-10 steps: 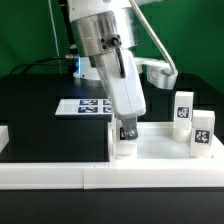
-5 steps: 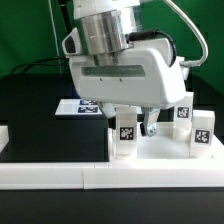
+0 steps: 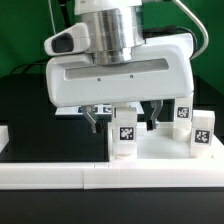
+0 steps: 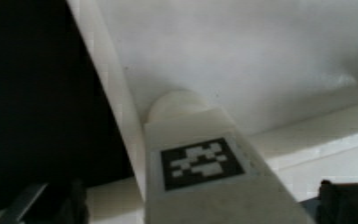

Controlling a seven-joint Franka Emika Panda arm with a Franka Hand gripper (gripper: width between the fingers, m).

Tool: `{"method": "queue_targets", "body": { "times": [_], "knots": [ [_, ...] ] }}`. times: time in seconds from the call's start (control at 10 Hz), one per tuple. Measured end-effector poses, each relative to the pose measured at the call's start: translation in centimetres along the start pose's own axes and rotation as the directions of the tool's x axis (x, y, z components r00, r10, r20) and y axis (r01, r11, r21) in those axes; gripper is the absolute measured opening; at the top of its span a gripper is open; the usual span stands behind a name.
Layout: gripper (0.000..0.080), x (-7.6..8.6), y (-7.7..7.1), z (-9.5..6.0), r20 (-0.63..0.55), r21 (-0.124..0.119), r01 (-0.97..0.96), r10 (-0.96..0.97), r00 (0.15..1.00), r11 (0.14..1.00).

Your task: Assemble square table

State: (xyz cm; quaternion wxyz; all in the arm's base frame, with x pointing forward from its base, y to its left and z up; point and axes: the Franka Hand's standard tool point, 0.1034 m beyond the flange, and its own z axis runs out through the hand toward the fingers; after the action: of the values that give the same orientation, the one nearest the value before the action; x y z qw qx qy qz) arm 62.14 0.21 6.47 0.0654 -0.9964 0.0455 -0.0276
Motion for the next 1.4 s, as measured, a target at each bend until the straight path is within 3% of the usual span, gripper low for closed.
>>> {"method": "queue_targets", "body": {
  "times": [0.1, 0.2, 0.3, 0.6, 0.7, 0.8, 1.1, 1.3, 1.4],
  "knots": [
    [0.0649, -0.01, -0.05, 0.02, 0.000, 0.004, -0.032, 0.032, 0.999, 0.999],
    [0.0523, -0.04, -0.04, 0.04, 0.000, 0.004, -0.029, 0.029, 1.000, 1.000],
    [0.0313, -0.04, -0.07, 0.05, 0.000, 0.005, -0.052, 0.052, 0.999, 0.999],
    [0.0281, -0.04, 0.04, 0.05, 0.002, 0.006, -0.408, 0.408, 0.913, 0.913],
    [0.0281, 0.12, 0.15, -0.09, 0.028, 0.009, -0.599, 0.599, 0.801, 0.801],
    [0.0281, 0.09, -0.03, -0.14, 0.047, -0.004, -0.765, 0.764, 0.643, 0.644],
    [0.0282, 0.13, -0.60, 0.25, 0.118, -0.004, -0.999, 0.992, 0.050, 0.051],
    [0.0307, 0.16, -0.81, 0.30, 0.116, -0.013, -1.000, 0.993, -0.021, -0.019],
    [0.0307, 0.15, -0.84, 0.31, 0.117, -0.010, -1.000, 0.993, 0.010, 0.011]
  ]
}}
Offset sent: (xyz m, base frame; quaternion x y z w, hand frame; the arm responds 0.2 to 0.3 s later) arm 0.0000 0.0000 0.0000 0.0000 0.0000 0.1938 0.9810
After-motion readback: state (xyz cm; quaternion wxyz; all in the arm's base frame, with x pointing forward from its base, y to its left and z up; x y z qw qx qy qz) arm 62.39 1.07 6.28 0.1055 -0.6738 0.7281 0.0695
